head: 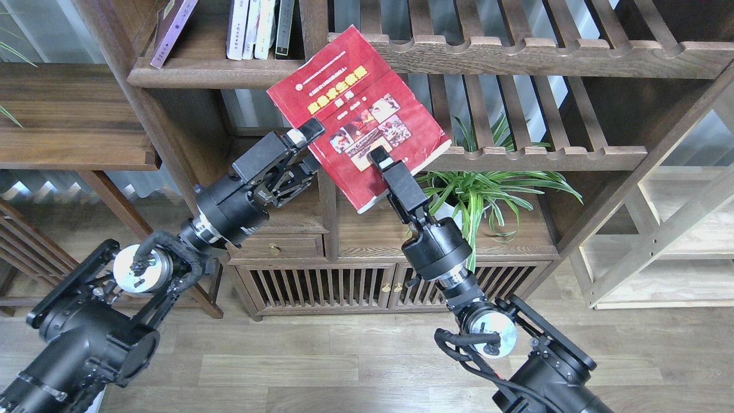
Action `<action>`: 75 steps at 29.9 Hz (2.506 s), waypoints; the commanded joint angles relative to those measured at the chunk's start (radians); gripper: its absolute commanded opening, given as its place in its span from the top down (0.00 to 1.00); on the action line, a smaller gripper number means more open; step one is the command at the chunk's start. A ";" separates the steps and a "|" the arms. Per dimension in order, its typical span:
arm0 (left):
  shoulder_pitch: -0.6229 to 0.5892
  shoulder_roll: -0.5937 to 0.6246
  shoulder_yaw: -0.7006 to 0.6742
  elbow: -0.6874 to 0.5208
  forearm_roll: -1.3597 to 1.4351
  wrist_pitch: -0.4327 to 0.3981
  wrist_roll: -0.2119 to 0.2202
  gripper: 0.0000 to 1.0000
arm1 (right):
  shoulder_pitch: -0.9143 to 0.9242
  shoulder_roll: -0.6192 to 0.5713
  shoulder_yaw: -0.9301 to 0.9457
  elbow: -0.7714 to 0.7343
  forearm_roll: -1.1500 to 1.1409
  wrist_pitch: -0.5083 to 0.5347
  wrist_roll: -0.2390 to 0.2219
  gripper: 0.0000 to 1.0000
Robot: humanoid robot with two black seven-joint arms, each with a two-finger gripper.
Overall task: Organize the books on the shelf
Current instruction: 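Hold the red book with both grippers and bring the left gripper to its edge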
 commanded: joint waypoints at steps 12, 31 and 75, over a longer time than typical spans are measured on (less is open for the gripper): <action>0.021 -0.021 0.003 -0.007 0.000 0.000 0.000 0.21 | -0.015 0.000 -0.022 -0.002 -0.002 0.000 0.000 0.87; 0.021 -0.012 -0.038 -0.007 -0.031 0.000 0.000 0.49 | -0.027 0.000 -0.023 -0.002 -0.015 0.000 -0.002 0.87; 0.038 0.068 0.021 -0.020 -0.031 0.000 0.000 0.93 | -0.026 0.000 -0.019 -0.002 -0.018 0.000 -0.002 0.83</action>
